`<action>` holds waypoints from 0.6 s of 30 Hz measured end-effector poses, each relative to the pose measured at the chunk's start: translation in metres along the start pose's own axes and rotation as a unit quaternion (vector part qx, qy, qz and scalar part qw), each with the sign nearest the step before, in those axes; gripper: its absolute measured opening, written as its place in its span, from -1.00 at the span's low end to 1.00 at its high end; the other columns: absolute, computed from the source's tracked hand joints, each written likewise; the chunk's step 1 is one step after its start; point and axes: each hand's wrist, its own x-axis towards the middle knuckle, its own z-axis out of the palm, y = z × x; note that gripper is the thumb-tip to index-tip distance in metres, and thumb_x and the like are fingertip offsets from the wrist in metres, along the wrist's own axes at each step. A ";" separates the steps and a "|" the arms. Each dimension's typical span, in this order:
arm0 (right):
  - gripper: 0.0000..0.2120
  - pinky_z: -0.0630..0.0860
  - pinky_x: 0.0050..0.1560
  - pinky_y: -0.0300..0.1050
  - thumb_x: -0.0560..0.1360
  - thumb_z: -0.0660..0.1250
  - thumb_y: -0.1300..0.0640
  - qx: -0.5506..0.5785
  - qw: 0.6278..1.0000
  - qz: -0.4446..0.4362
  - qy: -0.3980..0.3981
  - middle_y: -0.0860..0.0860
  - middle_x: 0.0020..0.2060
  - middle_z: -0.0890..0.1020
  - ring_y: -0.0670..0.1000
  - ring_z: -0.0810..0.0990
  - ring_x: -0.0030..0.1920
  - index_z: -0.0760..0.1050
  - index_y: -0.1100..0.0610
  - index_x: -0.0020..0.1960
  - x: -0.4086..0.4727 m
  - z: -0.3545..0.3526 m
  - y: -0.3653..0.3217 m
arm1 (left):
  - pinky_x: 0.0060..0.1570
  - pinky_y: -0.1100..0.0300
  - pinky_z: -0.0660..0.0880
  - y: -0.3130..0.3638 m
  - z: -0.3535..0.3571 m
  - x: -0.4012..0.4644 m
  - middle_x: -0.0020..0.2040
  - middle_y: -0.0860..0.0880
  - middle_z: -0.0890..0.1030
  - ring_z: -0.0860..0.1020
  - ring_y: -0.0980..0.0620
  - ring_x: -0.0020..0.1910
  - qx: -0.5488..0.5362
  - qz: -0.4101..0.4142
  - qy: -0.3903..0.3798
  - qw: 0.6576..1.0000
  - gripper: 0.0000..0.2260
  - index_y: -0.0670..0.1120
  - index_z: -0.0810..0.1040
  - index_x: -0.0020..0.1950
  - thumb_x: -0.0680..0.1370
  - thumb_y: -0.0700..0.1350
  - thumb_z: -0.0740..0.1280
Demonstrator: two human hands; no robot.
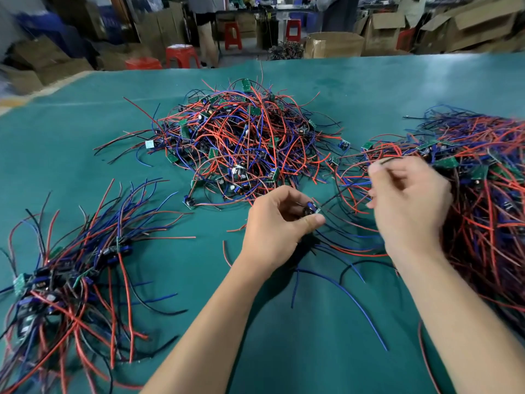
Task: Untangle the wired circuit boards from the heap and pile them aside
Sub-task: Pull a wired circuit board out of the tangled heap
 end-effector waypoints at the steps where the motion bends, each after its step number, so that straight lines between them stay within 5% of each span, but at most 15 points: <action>1: -0.91 0.61 -0.25 0.32 0.47 0.39 -0.04 0.024 0.999 0.011 0.038 0.01 -0.28 0.68 0.11 0.66 -0.35 0.56 -0.07 -0.19 0.002 -0.003 -0.001 | -0.28 0.23 0.52 -0.001 0.000 0.000 -0.31 0.09 0.60 0.52 0.16 -0.33 0.004 0.000 0.004 1.000 -0.78 -0.06 0.60 -0.16 0.35 -0.20 0.61; 3: -0.95 0.58 -0.32 0.33 0.49 0.36 0.05 0.074 0.989 0.020 0.122 0.02 -0.20 0.66 0.15 0.62 -0.38 0.52 -0.09 -0.12 0.006 -0.009 -0.002 | -0.22 0.11 0.58 -0.003 -0.001 0.000 -0.29 0.03 0.63 0.55 0.08 -0.31 0.013 -0.005 0.026 1.000 -0.80 -0.07 0.61 -0.13 0.37 -0.19 0.60; 6: -0.80 0.55 -0.12 0.35 0.47 0.31 0.16 0.079 0.981 -0.010 0.178 0.00 -0.09 0.62 0.24 0.63 -0.16 0.41 -0.13 -0.04 0.005 -0.013 -0.007 | -0.32 0.12 0.60 -0.003 -0.003 0.001 -0.26 -0.05 0.67 0.61 0.01 -0.31 -0.038 -0.020 0.071 0.997 -0.85 -0.06 0.61 -0.12 0.42 -0.19 0.56; 9: -0.87 0.58 -0.08 0.13 0.46 0.37 0.12 0.010 0.998 -0.064 0.018 -0.12 -0.27 0.64 -0.08 0.64 -0.25 0.52 -0.11 -0.09 -0.013 -0.001 -0.017 | -0.36 0.22 0.56 -0.001 -0.003 0.000 -0.32 0.04 0.64 0.57 0.12 -0.35 -0.066 -0.008 0.069 0.995 -0.87 -0.06 0.61 -0.09 0.46 -0.20 0.52; 12: -0.86 0.56 -0.16 -0.06 0.48 0.42 -0.03 -0.074 0.975 -0.102 -0.185 -0.09 -0.29 0.68 -0.07 0.63 -0.31 0.62 -0.07 0.02 -0.037 0.016 -0.020 | -0.19 0.06 0.60 -0.002 -0.002 0.001 -0.26 0.01 0.67 0.58 0.07 -0.29 -0.021 0.028 0.034 0.999 -0.87 -0.05 0.62 -0.04 0.46 -0.20 0.49; 18: -0.85 0.65 -0.01 -0.05 0.47 0.49 0.21 -0.075 0.973 -0.101 -0.193 -0.13 -0.13 0.72 -0.16 0.69 -0.18 0.70 0.01 -0.01 -0.037 0.020 -0.010 | 0.05 0.10 0.60 0.000 -0.002 0.000 -0.03 -0.03 0.71 0.69 0.06 -0.03 -0.036 0.039 0.008 0.999 -0.76 -0.13 0.62 0.05 0.43 -0.34 0.47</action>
